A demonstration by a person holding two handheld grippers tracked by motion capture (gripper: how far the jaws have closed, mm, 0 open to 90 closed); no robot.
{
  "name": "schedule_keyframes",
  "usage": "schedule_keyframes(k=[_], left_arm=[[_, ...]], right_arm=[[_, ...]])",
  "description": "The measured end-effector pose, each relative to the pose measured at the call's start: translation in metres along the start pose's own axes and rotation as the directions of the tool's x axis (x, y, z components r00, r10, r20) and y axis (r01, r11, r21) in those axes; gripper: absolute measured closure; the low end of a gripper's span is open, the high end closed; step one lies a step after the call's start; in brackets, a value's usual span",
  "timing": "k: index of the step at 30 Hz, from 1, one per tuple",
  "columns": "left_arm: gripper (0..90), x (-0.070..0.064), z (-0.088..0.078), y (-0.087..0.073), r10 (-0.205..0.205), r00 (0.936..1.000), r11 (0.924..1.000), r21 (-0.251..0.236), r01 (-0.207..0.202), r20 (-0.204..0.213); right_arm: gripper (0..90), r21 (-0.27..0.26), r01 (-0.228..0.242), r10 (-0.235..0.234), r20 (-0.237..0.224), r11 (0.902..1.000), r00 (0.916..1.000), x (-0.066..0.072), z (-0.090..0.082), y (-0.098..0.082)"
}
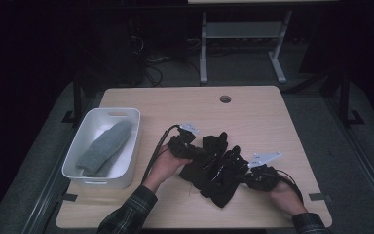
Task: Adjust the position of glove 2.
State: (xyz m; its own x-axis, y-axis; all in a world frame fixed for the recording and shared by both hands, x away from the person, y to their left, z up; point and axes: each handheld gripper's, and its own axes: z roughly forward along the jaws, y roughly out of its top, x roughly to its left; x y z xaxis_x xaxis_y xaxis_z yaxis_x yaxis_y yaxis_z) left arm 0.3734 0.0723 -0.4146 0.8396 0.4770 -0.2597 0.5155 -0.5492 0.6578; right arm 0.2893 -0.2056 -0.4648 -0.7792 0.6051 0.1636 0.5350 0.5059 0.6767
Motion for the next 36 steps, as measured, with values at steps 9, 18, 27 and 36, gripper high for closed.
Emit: schedule_keyframes(k=[9, 18, 27, 36], left_arm=[[80.4, -0.010, 0.002, 0.008, 0.024, 0.9992, 0.9997, -0.010, -0.024, 0.031], [78.1, -0.021, 0.012, 0.014, 0.034, 0.9974, 0.9994, -0.011, -0.033, 0.064], [70.2, -0.036, 0.019, 0.021, 0.069, 0.9929, 0.9971, -0.038, -0.065, 0.097], [86.4, -0.050, 0.015, 0.031, 0.125, 0.9869, 0.9914, -0.052, -0.120, 0.102]], right_arm=[[90.0, 0.000, 0.003, -0.003, -0.008, 1.0000, 1.0000, 0.000, 0.010, 0.009], [90.0, -0.003, 0.006, -0.006, -0.017, 1.0000, 0.9998, -0.001, 0.017, 0.016], [90.0, -0.008, 0.017, -0.017, -0.014, 0.9998, 0.9998, -0.002, 0.017, 0.016], [88.8, -0.047, -0.037, 0.039, 0.037, 0.9982, 0.9986, -0.017, -0.007, 0.004]])
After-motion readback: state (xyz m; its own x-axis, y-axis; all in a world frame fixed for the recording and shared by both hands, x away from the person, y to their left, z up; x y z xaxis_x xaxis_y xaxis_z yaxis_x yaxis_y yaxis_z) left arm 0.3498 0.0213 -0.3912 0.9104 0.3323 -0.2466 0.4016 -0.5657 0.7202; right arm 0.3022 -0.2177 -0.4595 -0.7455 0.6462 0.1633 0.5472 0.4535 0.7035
